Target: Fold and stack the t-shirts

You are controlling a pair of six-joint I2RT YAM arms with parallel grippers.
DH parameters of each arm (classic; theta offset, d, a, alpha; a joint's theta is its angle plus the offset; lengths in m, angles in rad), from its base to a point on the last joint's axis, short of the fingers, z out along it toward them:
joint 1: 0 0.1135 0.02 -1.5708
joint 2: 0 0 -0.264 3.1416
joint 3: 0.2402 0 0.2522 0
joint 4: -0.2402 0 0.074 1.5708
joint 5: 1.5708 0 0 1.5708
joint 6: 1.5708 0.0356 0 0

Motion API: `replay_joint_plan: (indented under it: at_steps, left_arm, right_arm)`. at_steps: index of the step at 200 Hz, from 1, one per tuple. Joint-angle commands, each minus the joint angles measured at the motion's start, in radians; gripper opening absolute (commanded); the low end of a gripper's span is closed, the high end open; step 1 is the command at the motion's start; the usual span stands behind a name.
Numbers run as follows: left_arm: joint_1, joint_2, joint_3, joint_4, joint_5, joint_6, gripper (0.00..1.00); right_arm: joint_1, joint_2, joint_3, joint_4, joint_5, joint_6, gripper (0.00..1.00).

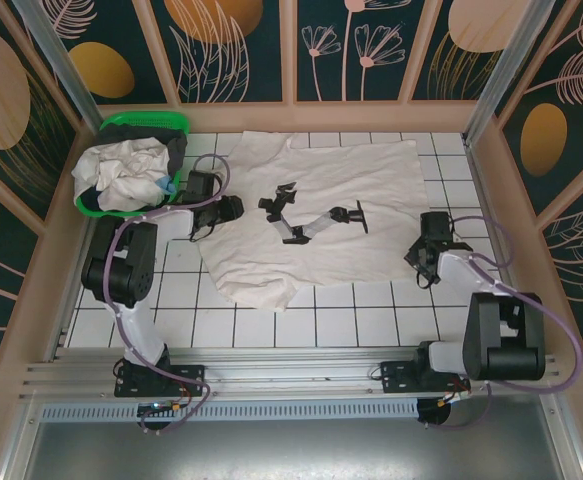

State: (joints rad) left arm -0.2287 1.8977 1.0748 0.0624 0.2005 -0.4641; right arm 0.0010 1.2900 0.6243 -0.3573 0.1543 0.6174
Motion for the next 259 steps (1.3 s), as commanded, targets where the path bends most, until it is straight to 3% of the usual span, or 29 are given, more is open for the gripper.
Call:
replay_joint_plan:
  at_steps: [1,24,66,91,120,162,199,259]
  left_arm:
    - [0.023,0.036,0.005,0.031,-0.001,0.002,0.43]
    - [0.043,0.041,-0.005,0.042,0.014,0.007,0.43]
    - [0.047,-0.027,-0.012,0.006,0.062,0.026,0.43]
    - [0.029,-0.191,-0.093,-0.044,0.043,0.034,0.43]
    - [-0.057,-0.443,-0.287,-0.115,-0.046,-0.012,0.42]
    - [-0.208,-0.736,-0.623,-0.195,-0.145,-0.228,0.37]
    - [-0.222,-0.955,-0.815,-0.174,-0.128,-0.373,0.37]
    - [-0.223,-0.933,-0.843,-0.087,-0.056,-0.423,0.35]
  right_arm:
    - [-0.042,-0.068,-0.027,-0.044,0.039,0.036,0.44]
    - [-0.105,-0.14,-0.06,-0.063,0.013,0.047,0.44]
    - [-0.105,-0.231,-0.053,-0.079,-0.006,0.049,0.44]
    - [-0.117,-0.231,-0.087,-0.06,0.0,0.04,0.45]
    - [-0.17,-0.199,-0.126,0.008,-0.06,0.024,0.45]
    - [-0.185,-0.156,-0.139,0.061,-0.1,0.003,0.45]
    - [-0.187,-0.129,-0.15,0.118,-0.134,-0.008,0.46]
    - [-0.194,-0.101,-0.152,0.143,-0.129,-0.037,0.46]
